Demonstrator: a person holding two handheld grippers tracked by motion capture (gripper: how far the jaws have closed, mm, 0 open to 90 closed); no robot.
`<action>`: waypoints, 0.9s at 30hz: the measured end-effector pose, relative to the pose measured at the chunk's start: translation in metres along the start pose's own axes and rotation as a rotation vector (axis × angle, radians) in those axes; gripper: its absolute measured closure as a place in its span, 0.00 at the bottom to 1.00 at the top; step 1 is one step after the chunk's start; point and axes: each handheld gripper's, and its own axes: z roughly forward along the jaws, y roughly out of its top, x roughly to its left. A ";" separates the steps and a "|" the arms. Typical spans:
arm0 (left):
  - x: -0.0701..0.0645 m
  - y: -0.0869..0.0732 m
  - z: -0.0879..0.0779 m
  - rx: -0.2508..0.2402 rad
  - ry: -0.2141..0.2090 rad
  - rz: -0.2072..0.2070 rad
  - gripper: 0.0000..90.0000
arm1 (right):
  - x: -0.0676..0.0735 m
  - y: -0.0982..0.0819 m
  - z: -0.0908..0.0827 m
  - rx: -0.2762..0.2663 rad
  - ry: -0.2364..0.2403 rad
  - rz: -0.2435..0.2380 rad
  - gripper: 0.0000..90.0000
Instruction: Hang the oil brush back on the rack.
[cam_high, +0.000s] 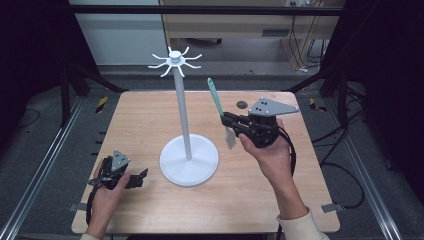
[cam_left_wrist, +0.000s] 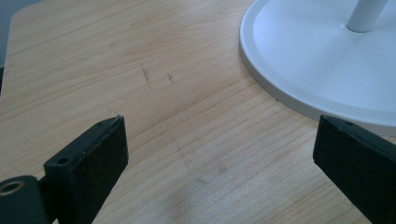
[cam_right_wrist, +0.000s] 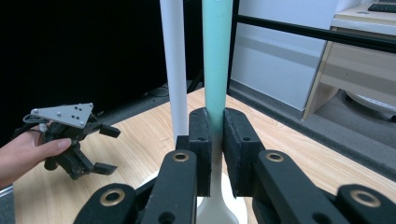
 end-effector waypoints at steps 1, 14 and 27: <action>0.000 0.000 0.000 0.000 0.000 -0.001 0.03 | 0.000 0.001 0.000 0.000 -0.002 -0.002 0.91; 0.000 0.000 0.000 0.003 0.002 0.000 0.03 | -0.003 0.012 -0.009 -0.023 -0.009 -0.006 0.91; 0.000 0.000 0.000 0.003 0.001 -0.001 0.03 | -0.001 0.019 -0.012 -0.053 -0.007 -0.017 0.91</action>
